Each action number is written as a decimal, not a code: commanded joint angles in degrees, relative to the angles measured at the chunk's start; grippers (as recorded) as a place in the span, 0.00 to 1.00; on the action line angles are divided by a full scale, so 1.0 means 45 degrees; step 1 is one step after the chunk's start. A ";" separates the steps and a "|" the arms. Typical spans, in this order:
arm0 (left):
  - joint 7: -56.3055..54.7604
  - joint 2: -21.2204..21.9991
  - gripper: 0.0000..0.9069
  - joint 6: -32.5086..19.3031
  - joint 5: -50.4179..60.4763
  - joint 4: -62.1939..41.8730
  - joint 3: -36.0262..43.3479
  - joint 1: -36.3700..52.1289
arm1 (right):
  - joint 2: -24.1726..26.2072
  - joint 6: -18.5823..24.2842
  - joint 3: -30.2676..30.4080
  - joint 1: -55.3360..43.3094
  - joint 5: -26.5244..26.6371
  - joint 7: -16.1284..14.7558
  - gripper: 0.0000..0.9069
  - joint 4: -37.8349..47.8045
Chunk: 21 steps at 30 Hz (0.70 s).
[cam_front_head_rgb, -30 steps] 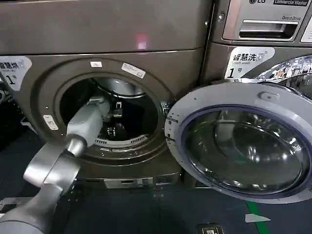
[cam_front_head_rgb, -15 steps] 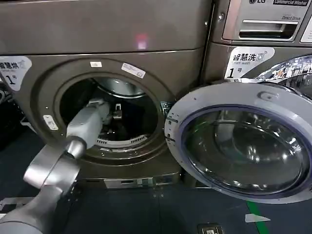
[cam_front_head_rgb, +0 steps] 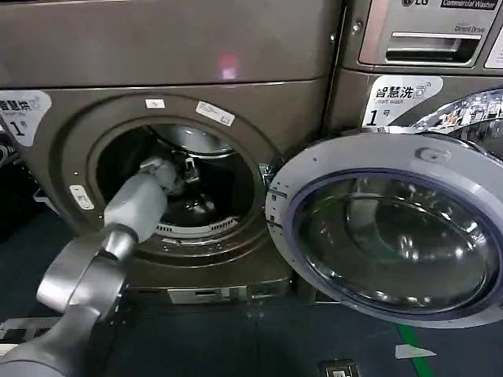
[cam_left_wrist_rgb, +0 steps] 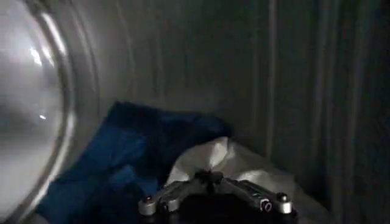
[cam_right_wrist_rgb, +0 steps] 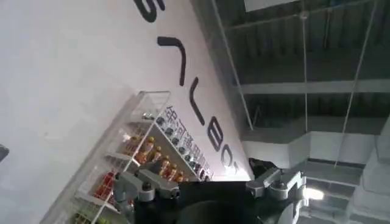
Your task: Grasp the clothes from the dryer.
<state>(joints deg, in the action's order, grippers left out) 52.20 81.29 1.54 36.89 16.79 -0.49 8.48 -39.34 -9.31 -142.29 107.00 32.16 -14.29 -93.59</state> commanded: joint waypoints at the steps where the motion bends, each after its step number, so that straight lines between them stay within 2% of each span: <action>1: -0.2506 0.0002 0.00 0.0238 -0.3145 0.1384 -0.1968 -0.1371 | -0.0002 0.0038 0.0190 -0.0152 -0.0076 0.0009 1.00 0.0019; 4: -0.3585 -0.0126 0.00 0.0516 -0.4805 0.2616 -0.2075 -0.2561 | -0.0022 0.0044 0.0420 -0.0341 -0.0139 0.0018 1.00 -0.0027; 8: -0.5592 0.0044 0.00 0.0298 -0.5355 0.3242 -0.2880 -0.3354 | 0.0013 0.0036 0.0631 -0.0522 -0.0187 0.0033 1.00 -0.0071; 15: -0.9906 0.0344 0.00 0.0469 -0.7310 0.5989 -0.3564 -0.4892 | -0.0012 0.0034 0.0868 -0.0757 -0.0227 0.0029 1.00 -0.0075; 21: -1.2311 0.0587 0.00 0.0400 -0.8390 0.7556 -0.4058 -0.5675 | -0.0039 0.0039 0.0932 -0.0803 -0.0236 0.0025 1.00 -0.0077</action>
<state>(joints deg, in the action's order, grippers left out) 16.53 83.24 3.53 8.44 38.86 -15.10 -10.18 -39.42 -9.14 -138.52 103.69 31.14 -14.16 -93.87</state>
